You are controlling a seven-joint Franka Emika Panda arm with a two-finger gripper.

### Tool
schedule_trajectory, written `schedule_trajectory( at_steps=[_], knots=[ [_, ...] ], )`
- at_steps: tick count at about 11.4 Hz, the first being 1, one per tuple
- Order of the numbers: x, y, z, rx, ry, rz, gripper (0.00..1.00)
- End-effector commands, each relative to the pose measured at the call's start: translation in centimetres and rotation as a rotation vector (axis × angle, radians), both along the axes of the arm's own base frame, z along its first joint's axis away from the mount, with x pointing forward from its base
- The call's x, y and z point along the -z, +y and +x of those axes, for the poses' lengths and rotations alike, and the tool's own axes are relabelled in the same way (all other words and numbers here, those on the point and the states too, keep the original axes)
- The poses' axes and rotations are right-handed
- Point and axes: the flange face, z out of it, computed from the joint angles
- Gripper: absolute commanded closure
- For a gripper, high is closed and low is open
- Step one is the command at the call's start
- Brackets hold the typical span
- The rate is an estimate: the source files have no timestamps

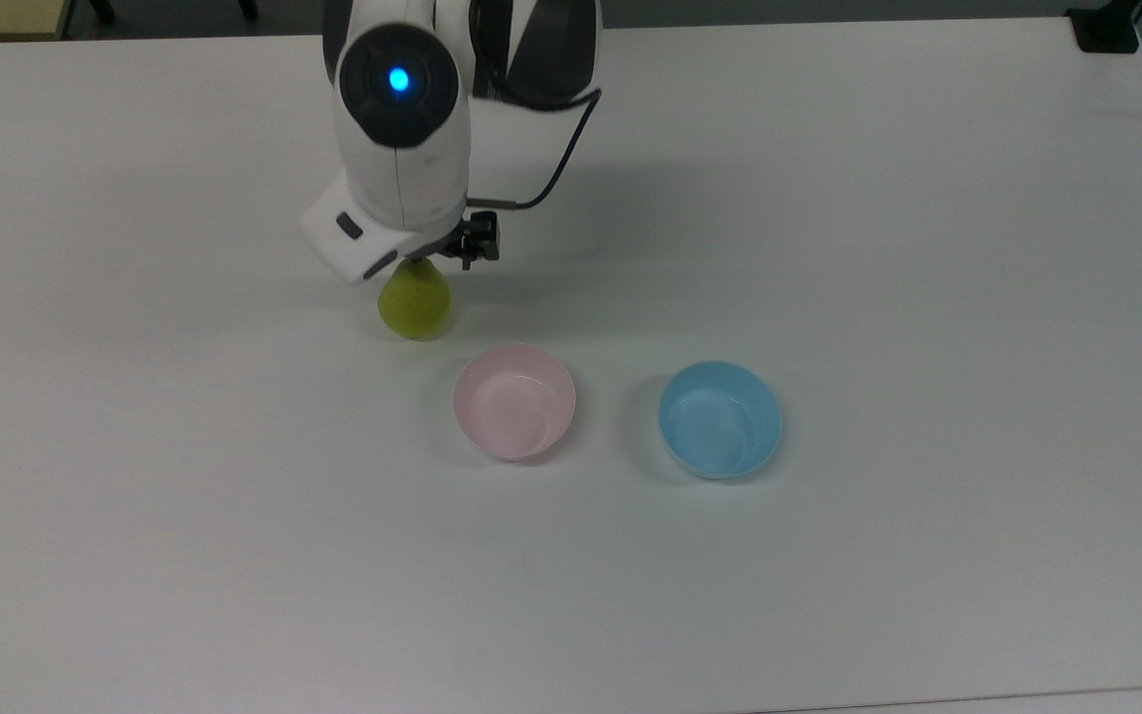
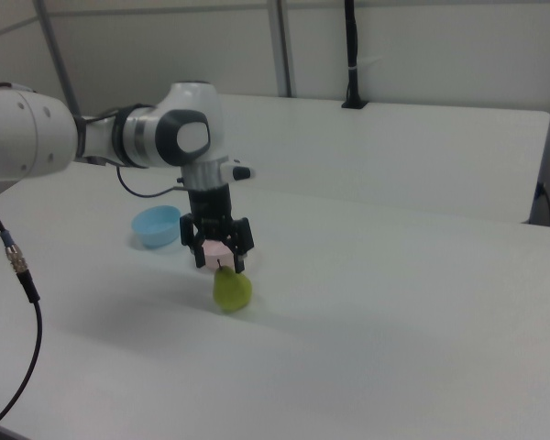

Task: Place the pear in the bowl
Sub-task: 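Close the gripper on the green pear and lift it, then carry the held pear over the pink bowl and lower it in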

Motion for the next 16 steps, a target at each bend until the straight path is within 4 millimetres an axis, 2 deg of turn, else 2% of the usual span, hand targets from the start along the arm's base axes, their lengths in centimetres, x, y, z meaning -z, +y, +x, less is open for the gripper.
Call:
schedule_trajectory(
  at_steps=[1,2,5,6,7,10,11,12,14,16],
  knots=[
    [3.8,0.5,-0.3,-0.072,0.01,-0.034,0.0],
    [5.6,0.5,-0.5,-0.084,0.011,-0.046,0.0],
    [7.1,0.6,-0.1,-0.087,-0.007,-0.054,0.03],
    [6.6,0.6,-0.1,-0.085,-0.014,-0.056,0.28],
    [6.1,0.6,-0.1,-0.083,-0.02,-0.055,0.46],
    [2.0,0.5,-0.5,-0.079,-0.037,-0.039,0.66],
    [0.4,0.5,-0.6,-0.078,-0.038,-0.032,0.69],
    [-1.1,0.7,-0.3,-0.078,-0.041,-0.025,0.69],
    [-6.7,1.3,1.1,-0.026,-0.121,0.065,0.68],
    [-9.4,1.8,2.3,0.023,-0.201,0.119,0.67]
  ],
)
